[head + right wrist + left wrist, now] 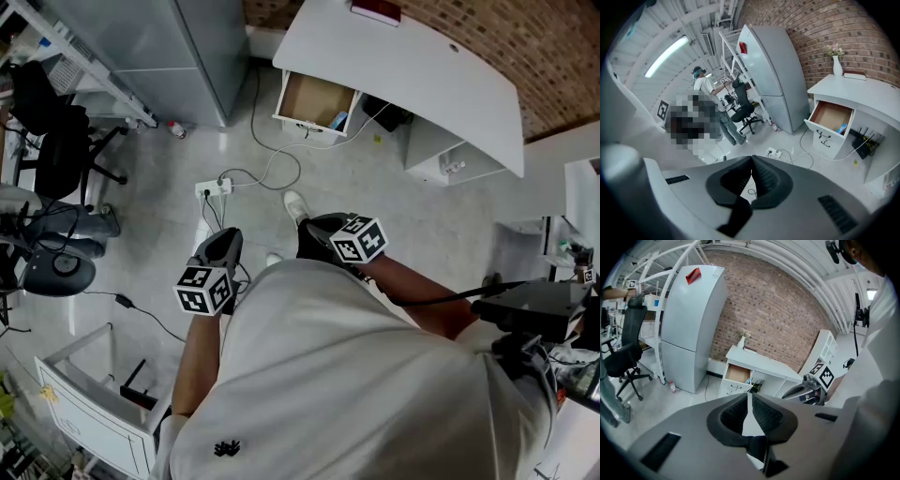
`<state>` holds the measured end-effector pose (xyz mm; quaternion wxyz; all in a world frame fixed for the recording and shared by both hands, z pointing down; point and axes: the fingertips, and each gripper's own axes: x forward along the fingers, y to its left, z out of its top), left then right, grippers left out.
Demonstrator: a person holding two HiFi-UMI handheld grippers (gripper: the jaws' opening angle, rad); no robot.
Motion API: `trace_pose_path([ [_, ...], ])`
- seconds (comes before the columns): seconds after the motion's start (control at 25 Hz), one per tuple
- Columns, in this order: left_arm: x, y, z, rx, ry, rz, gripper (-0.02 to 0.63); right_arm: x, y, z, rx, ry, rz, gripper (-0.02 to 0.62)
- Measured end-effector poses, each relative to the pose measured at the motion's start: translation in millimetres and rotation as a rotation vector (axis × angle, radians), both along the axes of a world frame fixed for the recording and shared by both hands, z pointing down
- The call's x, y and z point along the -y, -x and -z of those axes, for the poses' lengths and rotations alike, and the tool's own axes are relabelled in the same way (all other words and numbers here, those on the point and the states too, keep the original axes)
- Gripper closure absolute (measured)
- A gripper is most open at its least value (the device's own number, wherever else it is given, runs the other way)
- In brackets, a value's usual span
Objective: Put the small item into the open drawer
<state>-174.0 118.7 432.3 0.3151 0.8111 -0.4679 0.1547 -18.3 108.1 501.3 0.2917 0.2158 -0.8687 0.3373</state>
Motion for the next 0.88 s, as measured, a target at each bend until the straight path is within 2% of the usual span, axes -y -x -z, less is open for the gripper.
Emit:
trace_pose_path([
  [0.52, -2.4, -3.7, 12.4, 0.004, -0.025, 0.004, 0.56, -1.2, -3.3, 8.8, -0.003, -0.024, 0.013, 0.566],
  [0.88, -23.6, -9.6, -9.9, -0.003, 0.019, -0.023, 0.56, -17.4, -19.1, 8.3, -0.029, -0.039, -0.012, 0.566],
])
